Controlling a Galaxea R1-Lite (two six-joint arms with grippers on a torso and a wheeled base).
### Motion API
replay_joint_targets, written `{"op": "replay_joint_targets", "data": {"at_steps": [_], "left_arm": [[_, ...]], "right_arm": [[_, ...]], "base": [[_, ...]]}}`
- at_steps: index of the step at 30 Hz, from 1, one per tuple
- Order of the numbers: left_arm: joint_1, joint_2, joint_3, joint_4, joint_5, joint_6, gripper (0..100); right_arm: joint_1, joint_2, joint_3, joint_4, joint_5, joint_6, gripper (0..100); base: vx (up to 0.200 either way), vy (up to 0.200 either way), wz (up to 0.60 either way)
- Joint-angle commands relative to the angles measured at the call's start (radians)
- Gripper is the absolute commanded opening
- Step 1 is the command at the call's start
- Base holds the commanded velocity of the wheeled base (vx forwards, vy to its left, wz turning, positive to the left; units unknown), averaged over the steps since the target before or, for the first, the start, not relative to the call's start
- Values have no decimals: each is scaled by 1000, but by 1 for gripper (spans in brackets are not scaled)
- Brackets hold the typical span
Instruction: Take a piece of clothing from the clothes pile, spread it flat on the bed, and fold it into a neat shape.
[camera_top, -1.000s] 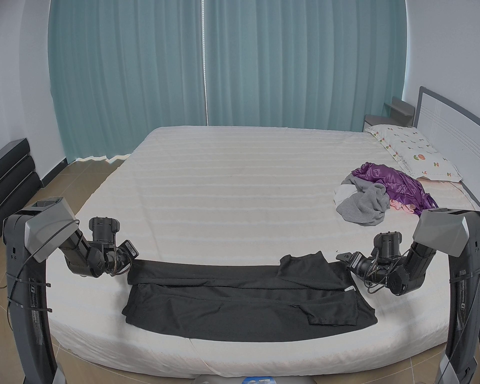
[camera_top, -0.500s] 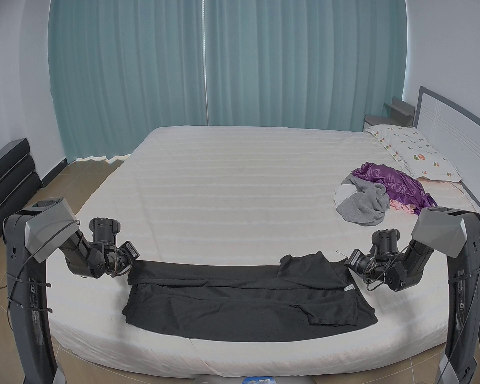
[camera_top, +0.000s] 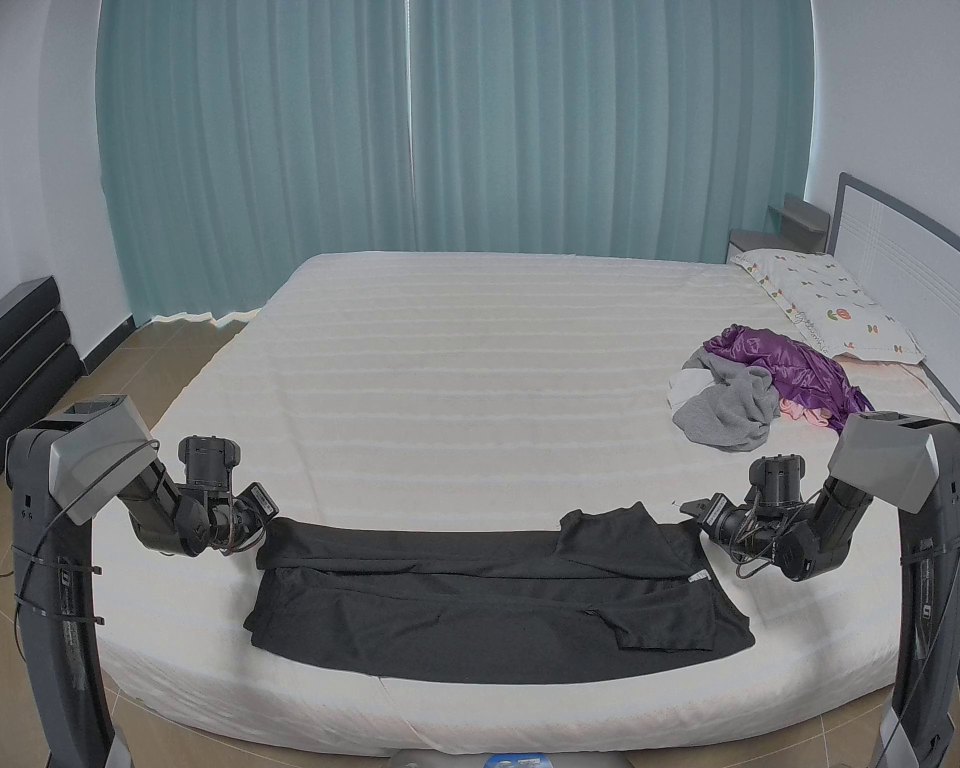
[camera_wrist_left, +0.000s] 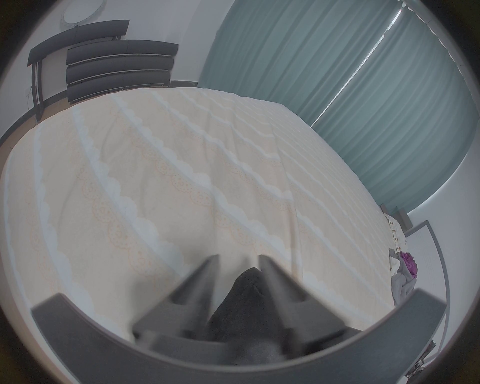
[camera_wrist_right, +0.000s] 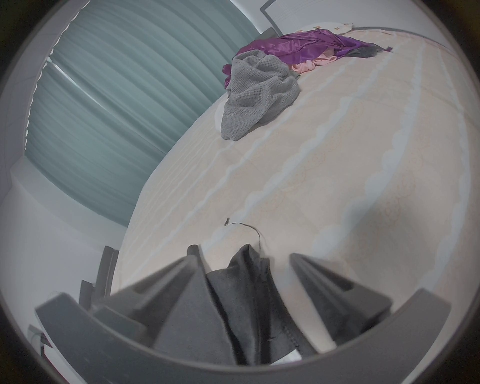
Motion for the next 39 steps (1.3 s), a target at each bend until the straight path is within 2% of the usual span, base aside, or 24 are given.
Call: {"op": "replay_joint_targets", "data": {"at_steps": [1,6,14,19,22,23,27,33,39], "left_arm": [[3,-26,21,-5,-2,-22,100],[7,-135,98,-8,-30,-69,100],[0,-258,332,-54,-97,-81,100],[-17,-258,464,-144,-99,-86,100],[-20,-252,496,-180,-99,-84,100],[-29,-247,532,-227,-92,-77,100],[-77,-215,550,-242,-71,-75,100],[-157,-177,561,-241,46,-75,100],[-161,-163,558,-238,61,-75,100]], "right_arm": [[2,-67,50,-6,3,39,100],[8,-165,199,-98,6,89,100],[70,-245,495,-293,8,135,100],[103,-237,578,-376,6,163,100],[105,-234,586,-387,8,166,100],[105,-228,587,-387,8,171,100],[103,-216,592,-390,6,194,100],[103,-214,596,-388,6,195,100],[102,-219,603,-388,6,195,100]], "base": [[0,0,0],[0,0,0],[0,0,0],[-160,0,0],[-133,0,0],[0,0,0],[0,0,0],[0,0,0],[0,0,0]]}}
